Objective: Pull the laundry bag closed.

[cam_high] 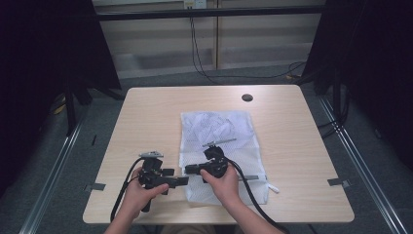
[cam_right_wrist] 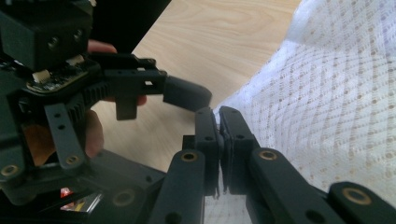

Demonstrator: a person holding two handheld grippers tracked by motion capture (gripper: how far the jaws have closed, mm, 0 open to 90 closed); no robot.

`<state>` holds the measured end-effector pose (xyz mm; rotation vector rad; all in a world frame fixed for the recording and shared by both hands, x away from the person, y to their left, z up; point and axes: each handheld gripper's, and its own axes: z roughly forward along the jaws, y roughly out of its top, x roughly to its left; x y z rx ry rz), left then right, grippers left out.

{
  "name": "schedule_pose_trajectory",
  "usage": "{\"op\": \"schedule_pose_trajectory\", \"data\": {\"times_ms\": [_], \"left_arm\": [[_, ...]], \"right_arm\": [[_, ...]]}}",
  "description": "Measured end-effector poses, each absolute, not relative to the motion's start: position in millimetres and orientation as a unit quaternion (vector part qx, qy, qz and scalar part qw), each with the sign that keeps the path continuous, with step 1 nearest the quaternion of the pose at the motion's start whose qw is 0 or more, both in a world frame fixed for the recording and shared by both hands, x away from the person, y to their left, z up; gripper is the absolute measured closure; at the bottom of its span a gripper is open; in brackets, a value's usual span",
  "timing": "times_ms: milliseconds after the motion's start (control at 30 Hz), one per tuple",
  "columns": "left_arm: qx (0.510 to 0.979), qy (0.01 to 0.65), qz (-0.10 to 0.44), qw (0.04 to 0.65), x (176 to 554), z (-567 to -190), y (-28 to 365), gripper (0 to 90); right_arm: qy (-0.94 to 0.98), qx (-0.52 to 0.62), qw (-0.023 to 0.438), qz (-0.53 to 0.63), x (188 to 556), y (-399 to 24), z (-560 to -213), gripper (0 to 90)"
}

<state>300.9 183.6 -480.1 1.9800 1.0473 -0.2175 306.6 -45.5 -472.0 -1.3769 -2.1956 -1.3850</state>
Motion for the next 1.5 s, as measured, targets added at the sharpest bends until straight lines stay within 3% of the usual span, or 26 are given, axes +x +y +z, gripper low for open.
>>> {"op": "schedule_pose_trajectory", "data": {"times_ms": [233,633,800,1100,1500], "left_arm": [[0.795,0.416,-0.092,0.432,301.0,-482.9,178.6,18.2],[0.791,0.406,-0.096,0.446,299.6,-487.7,172.9,35.0],[0.788,0.412,-0.106,0.445,300.4,-489.4,171.3,36.8],[0.778,0.416,-0.125,0.454,301.8,-491.7,168.0,54.9],[0.774,0.430,-0.140,0.444,302.2,-494.0,165.0,70.4]], "right_arm": [[-0.742,-0.464,0.100,-0.473,307.0,-46.6,-468.4,86.4],[-0.743,-0.461,0.101,-0.475,306.6,-44.6,-465.7,86.4],[-0.742,-0.461,0.101,-0.476,306.8,-44.7,-465.2,86.4],[-0.739,-0.462,0.103,-0.479,306.7,-44.7,-464.4,86.4],[-0.740,-0.459,0.104,-0.481,306.2,-43.4,-465.8,86.4]]}}
